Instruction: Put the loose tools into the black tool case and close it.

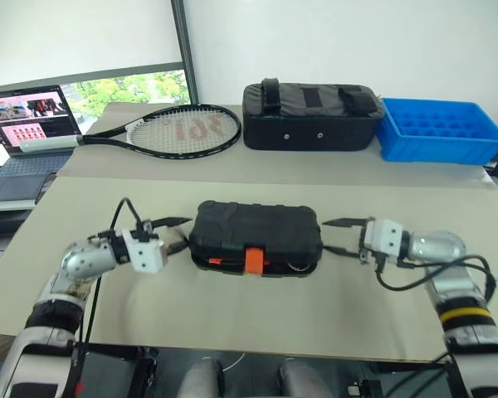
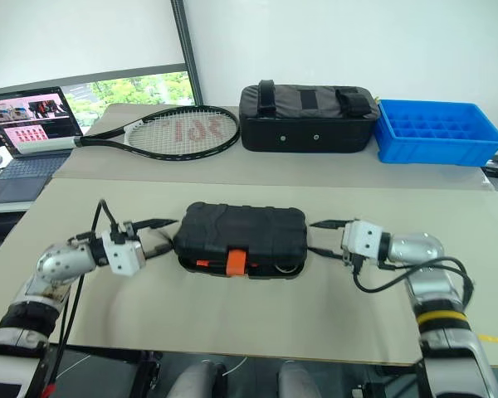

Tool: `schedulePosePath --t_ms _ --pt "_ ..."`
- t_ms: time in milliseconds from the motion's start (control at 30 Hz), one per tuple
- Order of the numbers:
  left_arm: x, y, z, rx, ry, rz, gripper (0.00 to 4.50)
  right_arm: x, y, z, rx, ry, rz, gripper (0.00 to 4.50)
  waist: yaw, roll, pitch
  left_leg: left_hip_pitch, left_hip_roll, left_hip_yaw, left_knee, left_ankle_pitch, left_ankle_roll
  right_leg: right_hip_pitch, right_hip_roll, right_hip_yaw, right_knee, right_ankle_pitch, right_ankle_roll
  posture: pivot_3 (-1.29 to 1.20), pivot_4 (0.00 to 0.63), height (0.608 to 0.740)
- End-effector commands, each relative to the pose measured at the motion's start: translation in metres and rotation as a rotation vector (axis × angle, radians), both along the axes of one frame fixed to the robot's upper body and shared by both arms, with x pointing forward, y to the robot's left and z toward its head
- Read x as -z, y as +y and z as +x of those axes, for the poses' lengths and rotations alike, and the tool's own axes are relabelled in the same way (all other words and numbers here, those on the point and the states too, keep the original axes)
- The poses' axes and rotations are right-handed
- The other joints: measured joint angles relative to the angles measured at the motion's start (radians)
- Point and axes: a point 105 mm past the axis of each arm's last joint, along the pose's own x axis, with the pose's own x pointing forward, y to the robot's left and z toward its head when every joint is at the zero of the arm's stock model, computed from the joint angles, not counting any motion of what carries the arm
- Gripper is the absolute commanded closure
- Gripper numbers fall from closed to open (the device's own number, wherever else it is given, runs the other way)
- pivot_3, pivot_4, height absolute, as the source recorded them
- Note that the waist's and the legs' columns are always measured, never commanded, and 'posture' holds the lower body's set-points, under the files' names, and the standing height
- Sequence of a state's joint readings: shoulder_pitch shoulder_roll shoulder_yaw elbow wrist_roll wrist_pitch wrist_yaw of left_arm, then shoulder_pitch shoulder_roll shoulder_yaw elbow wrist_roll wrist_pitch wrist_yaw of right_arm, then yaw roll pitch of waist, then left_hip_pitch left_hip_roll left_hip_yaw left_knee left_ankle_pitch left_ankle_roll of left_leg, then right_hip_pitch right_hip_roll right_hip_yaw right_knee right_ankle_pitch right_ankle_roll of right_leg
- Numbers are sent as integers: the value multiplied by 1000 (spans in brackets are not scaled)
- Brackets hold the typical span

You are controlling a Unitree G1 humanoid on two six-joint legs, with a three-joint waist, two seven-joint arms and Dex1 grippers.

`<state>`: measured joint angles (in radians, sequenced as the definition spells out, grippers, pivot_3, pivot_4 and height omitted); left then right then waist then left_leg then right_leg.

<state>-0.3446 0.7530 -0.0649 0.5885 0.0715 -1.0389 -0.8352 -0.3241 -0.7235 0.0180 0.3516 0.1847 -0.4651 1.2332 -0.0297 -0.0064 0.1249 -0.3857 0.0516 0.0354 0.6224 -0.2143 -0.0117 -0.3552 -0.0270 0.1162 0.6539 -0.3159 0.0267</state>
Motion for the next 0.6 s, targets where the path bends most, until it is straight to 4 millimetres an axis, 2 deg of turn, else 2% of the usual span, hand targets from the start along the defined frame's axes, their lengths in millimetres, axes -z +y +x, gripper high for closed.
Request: schedulePosePath --t_ms 33,100,167,233,300,367,467,567,600 --pt "-25 24 0 -79 -42 -75 877 -11 8 -36 -59 193 65 1814 5 0 0 0 0 0 0 0 0 1 0 -1 -6 0 0 0 150 708" --pt "-25 42 9 -189 10 -135 877 -4 18 -59 -88 330 71 1814 8 1 0 2 1 0 -1 0 0 3 -1 -2 -6 0 0 0 150 708" --pt "-28 52 18 -260 44 -205 877 3 27 -76 -114 426 49 1814 7 1 -1 3 1 0 0 0 0 3 0 -3 -6 -1 0 0 150 708" --pt "-35 57 29 -327 96 -324 877 11 36 -87 -119 496 42 1814 6 1 -1 3 0 0 2 0 0 3 1 -3 -6 -1 0 0 150 708" --pt "-39 57 36 -347 140 -388 877 14 42 -90 -113 515 38 1814 4 0 -1 3 0 0 3 0 0 3 3 -4 -6 -3 5 0 150 708" --pt "-47 52 44 -351 187 -461 877 19 51 -87 -111 512 36 1814 3 -1 -1 2 0 0 4 0 -1 2 3 -4 -5 -3 5 0 150 708" --pt "-65 31 58 -296 253 -548 877 23 67 -72 -94 469 42 1814 5 -1 0 1 0 -1 4 1 -1 1 5 -4 -5 -3 5 0 150 708" --pt "-84 14 68 -245 269 -585 877 18 77 -43 -16 359 80 1814 9 -2 0 0 0 -1 4 1 -1 1 5 -4 -6 -3 5 0 150 708" --pt "-91 6 72 -218 270 -585 877 14 76 -27 35 309 91 1814 10 -2 0 0 0 -2 5 1 -1 1 6 -4 -6 -3 5 0 150 708"
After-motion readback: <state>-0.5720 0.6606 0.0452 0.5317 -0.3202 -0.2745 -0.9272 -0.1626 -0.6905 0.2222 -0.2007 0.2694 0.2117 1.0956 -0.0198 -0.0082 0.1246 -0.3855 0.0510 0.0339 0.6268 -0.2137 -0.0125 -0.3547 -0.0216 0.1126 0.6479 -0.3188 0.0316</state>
